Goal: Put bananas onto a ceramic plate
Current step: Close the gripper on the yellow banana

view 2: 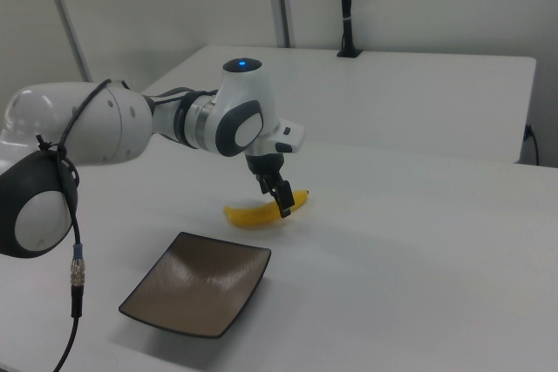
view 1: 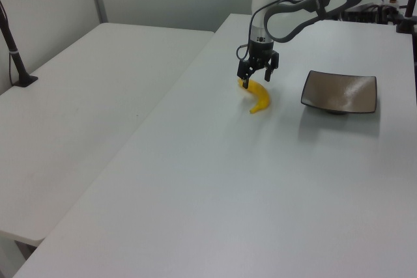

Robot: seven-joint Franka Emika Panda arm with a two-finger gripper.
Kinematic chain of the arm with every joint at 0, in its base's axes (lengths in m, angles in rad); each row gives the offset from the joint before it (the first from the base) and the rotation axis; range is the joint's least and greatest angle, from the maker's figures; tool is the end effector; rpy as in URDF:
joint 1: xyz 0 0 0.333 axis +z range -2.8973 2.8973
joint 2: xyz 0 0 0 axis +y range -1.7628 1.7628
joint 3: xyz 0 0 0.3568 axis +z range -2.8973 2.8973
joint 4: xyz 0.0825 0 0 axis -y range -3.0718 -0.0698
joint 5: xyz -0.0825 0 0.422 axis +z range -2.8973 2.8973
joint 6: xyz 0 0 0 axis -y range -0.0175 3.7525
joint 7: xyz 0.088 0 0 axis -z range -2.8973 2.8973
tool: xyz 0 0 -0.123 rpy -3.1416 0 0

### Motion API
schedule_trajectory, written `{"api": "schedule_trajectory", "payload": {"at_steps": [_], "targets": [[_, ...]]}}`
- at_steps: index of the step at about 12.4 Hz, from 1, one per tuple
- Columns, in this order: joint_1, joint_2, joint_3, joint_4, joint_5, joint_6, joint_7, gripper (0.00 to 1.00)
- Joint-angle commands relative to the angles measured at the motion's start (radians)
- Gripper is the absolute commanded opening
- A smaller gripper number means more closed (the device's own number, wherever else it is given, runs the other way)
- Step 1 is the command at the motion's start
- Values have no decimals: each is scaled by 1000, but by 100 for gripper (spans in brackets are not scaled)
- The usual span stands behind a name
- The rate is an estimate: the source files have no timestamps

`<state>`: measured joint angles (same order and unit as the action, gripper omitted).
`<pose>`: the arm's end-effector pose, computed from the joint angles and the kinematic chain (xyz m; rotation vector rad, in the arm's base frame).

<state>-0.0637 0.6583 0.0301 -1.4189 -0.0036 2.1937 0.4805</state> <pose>0.7937 -0.0316 0.3205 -2.9925 0.7953 -0.1714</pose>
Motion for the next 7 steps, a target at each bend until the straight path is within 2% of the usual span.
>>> {"api": "schedule_trajectory", "payload": {"at_steps": [1, 3, 5, 7], "targets": [[12, 6, -1, -12, -27, 40, 30, 100], [12, 14, -1, -14, -27, 40, 29, 100], [10, 12, -1, -14, -27, 40, 26, 77], [9, 12, -1, -14, -26, 40, 23, 51]]}}
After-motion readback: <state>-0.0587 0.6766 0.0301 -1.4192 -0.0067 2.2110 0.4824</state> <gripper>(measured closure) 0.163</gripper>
